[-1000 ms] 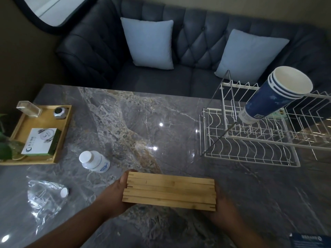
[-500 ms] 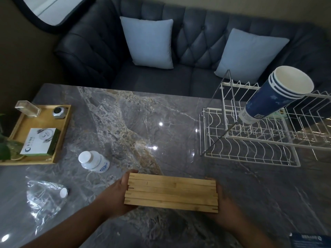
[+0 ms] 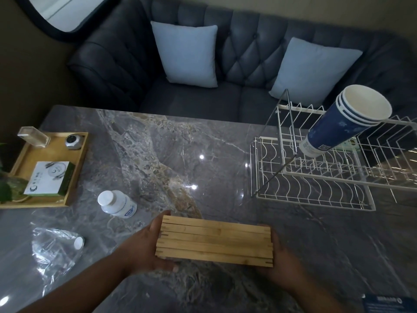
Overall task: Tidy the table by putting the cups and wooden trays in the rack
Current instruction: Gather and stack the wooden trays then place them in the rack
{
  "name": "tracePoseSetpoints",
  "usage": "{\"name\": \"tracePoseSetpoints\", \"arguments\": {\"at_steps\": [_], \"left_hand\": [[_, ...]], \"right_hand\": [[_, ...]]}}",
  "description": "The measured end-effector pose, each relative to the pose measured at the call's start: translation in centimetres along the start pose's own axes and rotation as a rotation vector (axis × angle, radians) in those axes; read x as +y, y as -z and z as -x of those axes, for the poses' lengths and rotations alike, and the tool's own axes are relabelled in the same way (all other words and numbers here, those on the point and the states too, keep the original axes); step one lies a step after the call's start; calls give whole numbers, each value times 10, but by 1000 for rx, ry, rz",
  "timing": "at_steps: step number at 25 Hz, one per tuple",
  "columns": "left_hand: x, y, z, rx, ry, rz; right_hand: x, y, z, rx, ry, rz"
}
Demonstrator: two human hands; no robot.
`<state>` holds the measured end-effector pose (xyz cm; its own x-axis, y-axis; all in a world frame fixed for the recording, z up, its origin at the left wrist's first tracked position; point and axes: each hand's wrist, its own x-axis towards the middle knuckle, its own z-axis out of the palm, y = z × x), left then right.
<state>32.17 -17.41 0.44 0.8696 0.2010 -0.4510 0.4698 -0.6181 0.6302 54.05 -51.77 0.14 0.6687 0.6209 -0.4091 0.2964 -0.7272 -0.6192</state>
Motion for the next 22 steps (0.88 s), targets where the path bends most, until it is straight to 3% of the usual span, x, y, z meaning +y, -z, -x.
{"name": "tracePoseSetpoints", "arguments": {"at_steps": [10,13,17,22], "left_hand": [[20,-6,8,113,122,356],[18,-2,12,-6,109,411],[7,3,9,-157,54,155],[2,0,0,13,-55,-88]], "right_hand": [[-7,4,8,9,27,-22],[-8,6,7,13,15,-6],[-10,8,5,19,13,-11],[-6,6,6,23,8,-17]]}}
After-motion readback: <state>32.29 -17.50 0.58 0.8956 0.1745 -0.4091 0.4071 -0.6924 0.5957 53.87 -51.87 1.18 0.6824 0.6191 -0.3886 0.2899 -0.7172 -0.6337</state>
